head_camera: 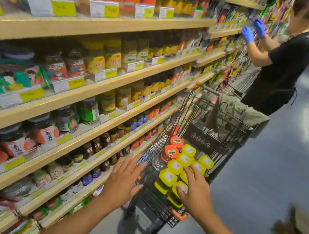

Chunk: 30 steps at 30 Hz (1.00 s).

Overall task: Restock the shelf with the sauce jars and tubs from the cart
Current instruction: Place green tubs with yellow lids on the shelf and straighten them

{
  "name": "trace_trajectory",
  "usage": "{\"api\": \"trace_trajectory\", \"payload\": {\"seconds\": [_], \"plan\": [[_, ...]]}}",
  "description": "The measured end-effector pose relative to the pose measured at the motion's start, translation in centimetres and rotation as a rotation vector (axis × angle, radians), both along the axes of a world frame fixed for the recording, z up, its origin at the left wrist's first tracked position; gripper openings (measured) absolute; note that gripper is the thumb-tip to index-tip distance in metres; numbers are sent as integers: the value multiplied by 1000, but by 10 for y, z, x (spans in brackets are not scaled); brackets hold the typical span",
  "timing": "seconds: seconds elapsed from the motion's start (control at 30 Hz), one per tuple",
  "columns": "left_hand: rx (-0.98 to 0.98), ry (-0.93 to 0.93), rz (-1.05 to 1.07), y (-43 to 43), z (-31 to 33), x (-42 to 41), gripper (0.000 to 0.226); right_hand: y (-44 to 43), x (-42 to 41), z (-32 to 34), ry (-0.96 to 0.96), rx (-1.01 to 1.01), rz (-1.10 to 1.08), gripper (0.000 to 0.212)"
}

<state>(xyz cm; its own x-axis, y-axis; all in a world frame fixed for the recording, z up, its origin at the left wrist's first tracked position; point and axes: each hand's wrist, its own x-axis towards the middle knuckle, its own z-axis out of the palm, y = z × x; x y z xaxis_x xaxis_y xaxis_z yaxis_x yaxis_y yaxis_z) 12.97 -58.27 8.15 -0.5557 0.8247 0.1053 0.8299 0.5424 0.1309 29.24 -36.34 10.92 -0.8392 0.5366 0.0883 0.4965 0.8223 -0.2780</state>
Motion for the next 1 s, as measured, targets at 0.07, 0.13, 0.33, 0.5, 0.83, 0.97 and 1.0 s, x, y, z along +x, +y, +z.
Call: {"api": "trace_trajectory", "payload": {"seconds": [0.07,0.13,0.33,0.5,0.83,0.97,1.0], "plan": [[-20,-35,-36,31,-9,-17,79,25,-8,-9,-39,-13,-39,73],[-18,-67,-72,60,-18,-35,78,50,-17,-16,-71,-31,-79,74],[-82,-205,-165,131,-46,-86,81,110,-45,-37,-158,-90,-183,77],[-205,-292,-167,174,-72,-107,90,148,-52,-63,-252,-108,-195,75],[-412,-517,49,246,-151,-92,108,220,-71,-111,-491,-233,-98,76],[-507,-640,139,274,-189,-83,107,251,-75,-136,-550,-262,-18,76],[-531,-654,158,280,-196,-81,108,257,-75,-143,-571,-274,-1,76]]}}
